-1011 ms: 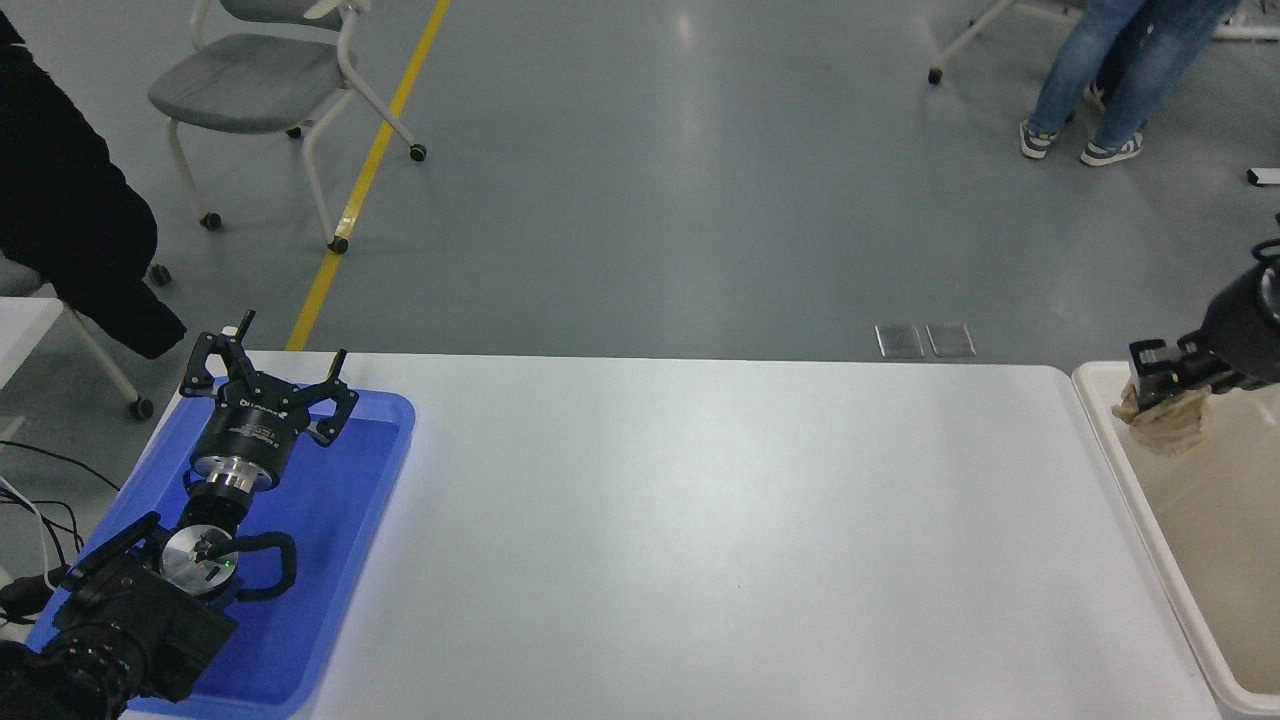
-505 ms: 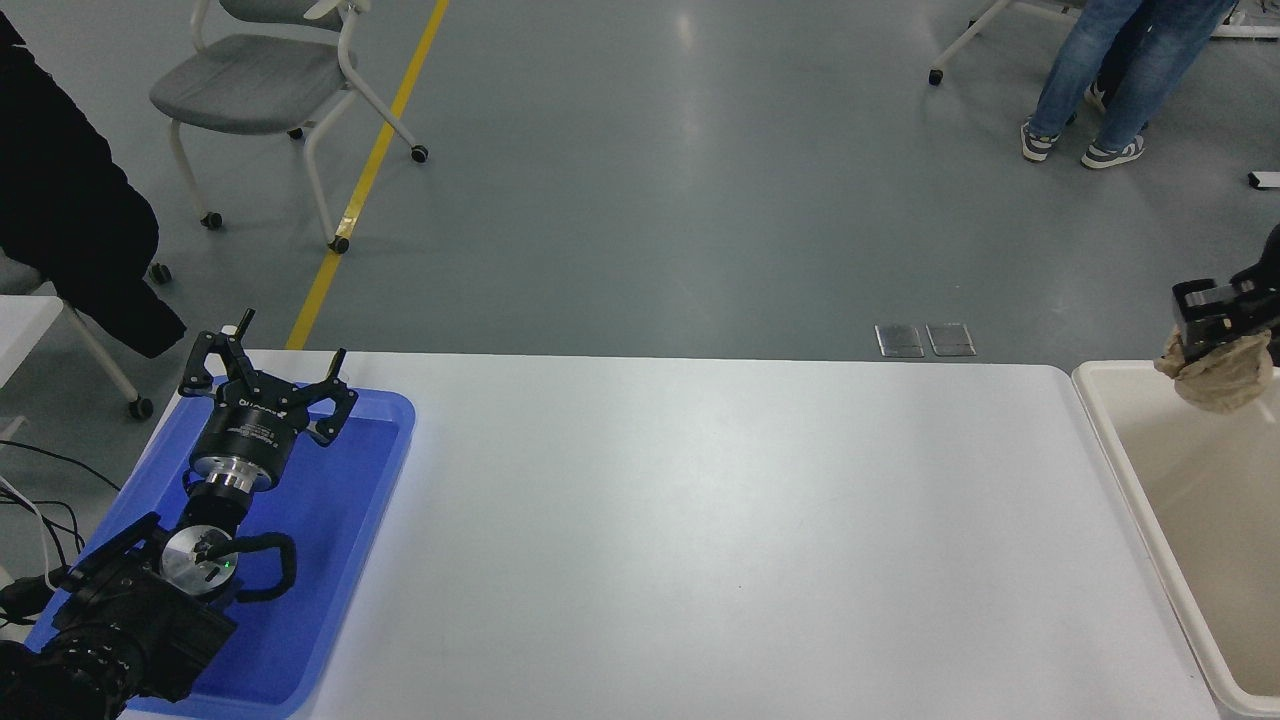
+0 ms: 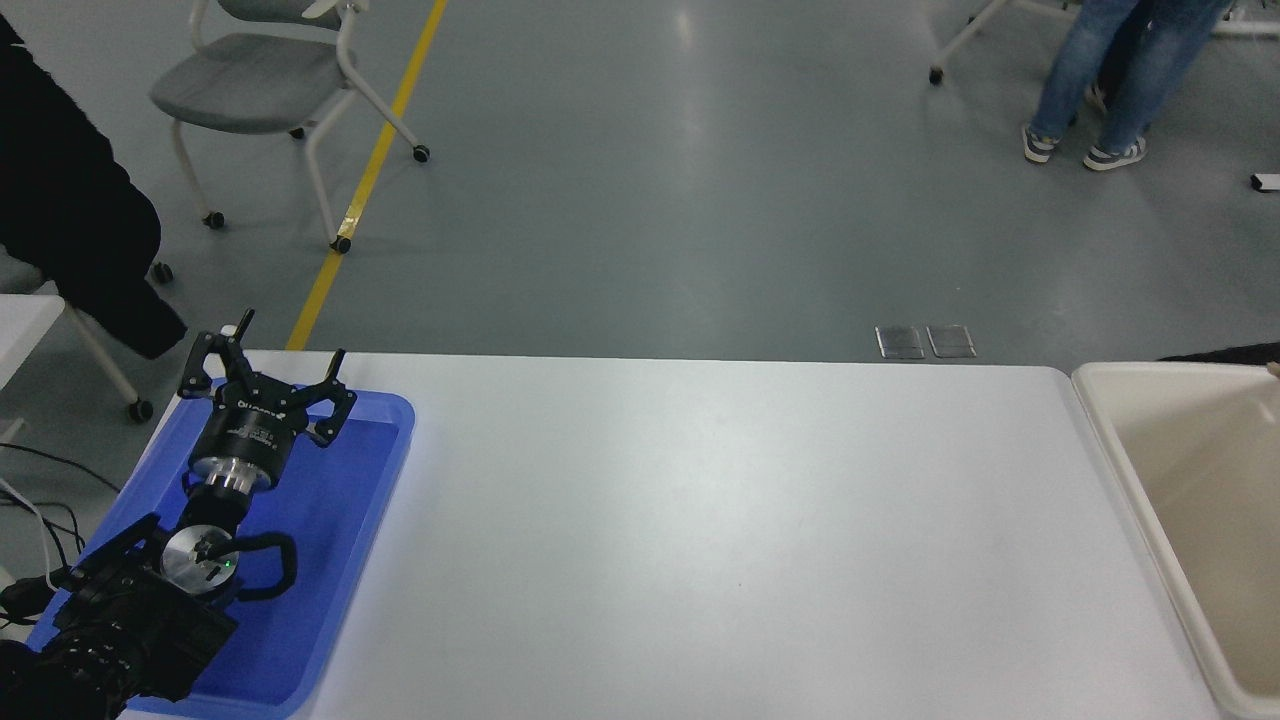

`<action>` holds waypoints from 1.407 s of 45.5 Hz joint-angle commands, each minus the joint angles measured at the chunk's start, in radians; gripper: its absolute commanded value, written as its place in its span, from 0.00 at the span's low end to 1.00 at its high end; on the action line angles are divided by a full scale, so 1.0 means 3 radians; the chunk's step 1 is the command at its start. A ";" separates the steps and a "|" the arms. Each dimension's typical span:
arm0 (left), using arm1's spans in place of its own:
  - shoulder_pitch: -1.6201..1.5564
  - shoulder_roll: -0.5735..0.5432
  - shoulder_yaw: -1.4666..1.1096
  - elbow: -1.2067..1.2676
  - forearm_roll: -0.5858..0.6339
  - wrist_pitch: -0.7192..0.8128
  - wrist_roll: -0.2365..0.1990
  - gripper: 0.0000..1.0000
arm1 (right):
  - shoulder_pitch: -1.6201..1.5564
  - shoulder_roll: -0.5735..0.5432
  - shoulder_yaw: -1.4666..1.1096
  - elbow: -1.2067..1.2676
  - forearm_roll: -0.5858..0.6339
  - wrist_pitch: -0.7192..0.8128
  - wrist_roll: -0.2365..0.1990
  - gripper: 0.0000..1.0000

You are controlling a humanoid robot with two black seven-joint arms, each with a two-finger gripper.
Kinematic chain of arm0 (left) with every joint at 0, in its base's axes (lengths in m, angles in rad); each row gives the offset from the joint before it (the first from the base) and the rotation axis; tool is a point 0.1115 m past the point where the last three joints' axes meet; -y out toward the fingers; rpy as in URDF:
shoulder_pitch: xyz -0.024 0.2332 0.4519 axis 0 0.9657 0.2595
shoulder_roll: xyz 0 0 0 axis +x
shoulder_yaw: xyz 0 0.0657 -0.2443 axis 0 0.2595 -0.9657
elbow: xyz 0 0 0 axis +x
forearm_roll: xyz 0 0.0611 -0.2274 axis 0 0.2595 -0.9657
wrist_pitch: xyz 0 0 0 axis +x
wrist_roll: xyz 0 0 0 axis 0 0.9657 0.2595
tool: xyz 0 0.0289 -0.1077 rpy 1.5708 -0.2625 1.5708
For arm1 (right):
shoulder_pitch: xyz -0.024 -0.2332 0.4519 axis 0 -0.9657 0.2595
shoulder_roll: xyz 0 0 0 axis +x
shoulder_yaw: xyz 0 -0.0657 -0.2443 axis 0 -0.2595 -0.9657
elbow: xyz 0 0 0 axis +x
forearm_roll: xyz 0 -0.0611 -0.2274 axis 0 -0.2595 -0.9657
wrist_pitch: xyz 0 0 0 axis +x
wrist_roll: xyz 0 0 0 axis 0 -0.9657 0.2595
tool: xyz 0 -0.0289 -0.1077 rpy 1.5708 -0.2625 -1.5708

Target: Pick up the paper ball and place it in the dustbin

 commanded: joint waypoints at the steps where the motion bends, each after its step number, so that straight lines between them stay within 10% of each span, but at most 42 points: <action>1: 0.0000 0.0001 0.0000 0.0000 0.0000 0.0000 0.0000 1.00 | -0.1783 0.0285 0.1058 -0.1389 -0.0113 -0.0510 0.0197 0.00; 19: 0.0000 0.0001 0.0000 0.0000 0.0000 0.0000 0.0000 1.00 | -0.2725 0.1155 0.1325 -0.2106 0.0434 -0.1032 0.0223 0.00; 22: 0.0000 0.0001 0.0000 0.0000 0.0000 0.0000 0.0000 1.00 | -0.2730 0.1175 0.1325 -0.2111 0.0439 -0.1063 0.0218 0.27; 25: 0.0000 0.0001 0.0000 0.0000 0.0000 0.0000 0.0000 1.00 | -0.2730 0.1191 0.1401 -0.2111 0.0475 -0.1063 0.0213 1.00; 47: 0.0000 0.0001 0.0000 0.0000 0.0000 0.0000 0.0000 1.00 | -0.2715 0.1160 0.1744 -0.2117 0.0526 -0.1063 0.0213 1.00; 64: 0.0000 0.0001 0.0000 0.0000 0.0000 0.0000 0.0000 1.00 | -0.2490 0.1089 0.4411 -0.1612 0.1334 -0.1032 0.0223 1.00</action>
